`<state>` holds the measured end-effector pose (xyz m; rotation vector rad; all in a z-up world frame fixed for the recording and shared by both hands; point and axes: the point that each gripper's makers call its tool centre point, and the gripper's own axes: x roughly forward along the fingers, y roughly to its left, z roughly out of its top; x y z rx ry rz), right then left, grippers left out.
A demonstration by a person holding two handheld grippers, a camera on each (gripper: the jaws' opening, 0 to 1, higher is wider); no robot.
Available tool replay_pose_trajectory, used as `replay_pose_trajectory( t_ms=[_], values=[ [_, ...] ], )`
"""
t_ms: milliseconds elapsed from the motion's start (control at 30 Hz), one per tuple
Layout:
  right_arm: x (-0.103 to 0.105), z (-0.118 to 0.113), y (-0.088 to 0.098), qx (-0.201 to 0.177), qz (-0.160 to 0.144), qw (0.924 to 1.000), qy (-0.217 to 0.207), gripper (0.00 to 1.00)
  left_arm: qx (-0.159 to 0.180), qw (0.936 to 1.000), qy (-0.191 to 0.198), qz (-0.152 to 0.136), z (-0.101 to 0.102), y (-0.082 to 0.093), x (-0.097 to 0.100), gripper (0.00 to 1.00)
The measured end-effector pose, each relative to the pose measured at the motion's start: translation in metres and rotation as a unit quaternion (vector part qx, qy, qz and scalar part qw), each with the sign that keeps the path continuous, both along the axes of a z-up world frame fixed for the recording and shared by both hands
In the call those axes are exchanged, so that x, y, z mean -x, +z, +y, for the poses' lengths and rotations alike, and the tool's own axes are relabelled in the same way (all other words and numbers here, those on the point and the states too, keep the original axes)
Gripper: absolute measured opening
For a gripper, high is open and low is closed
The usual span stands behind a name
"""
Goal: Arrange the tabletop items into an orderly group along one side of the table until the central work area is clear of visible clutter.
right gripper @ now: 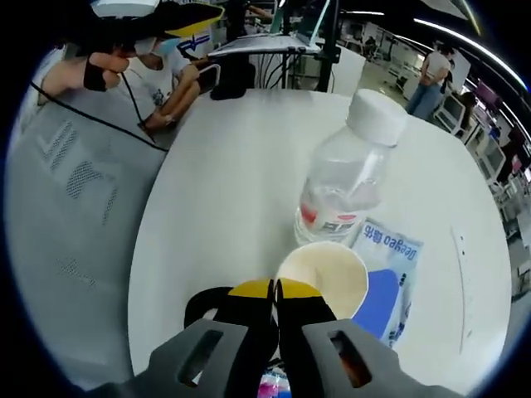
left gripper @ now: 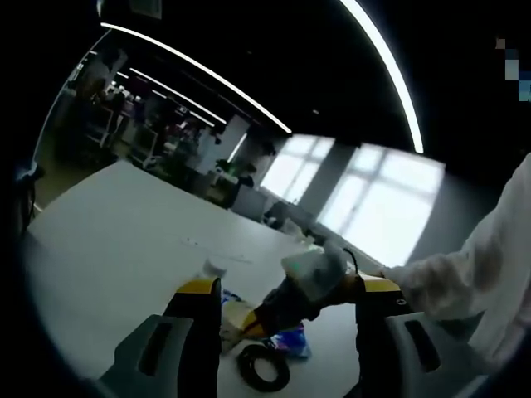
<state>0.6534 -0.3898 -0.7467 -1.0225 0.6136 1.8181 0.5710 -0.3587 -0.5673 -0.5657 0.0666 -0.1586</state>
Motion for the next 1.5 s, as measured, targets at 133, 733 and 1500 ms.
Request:
replay_pose_trajectory(
  t_ms=[133,733,1500],
  values=[
    [0.003,-0.002,0.001,0.003,0.000,1.0000,-0.003,0.00,0.001,1.0000,0.001,-0.001,0.002,0.000,0.000,0.61],
    [0.005,0.000,0.001,0.004,-0.004,1.0000,0.003,0.01,0.022,0.9997,0.003,-0.010,0.005,0.001,0.001,0.61],
    [-0.001,-0.006,0.014,-0.015,-0.010,0.9998,-0.002,0.17,0.037,0.9990,0.025,-0.002,0.012,-0.002,0.004,0.61]
  ],
)
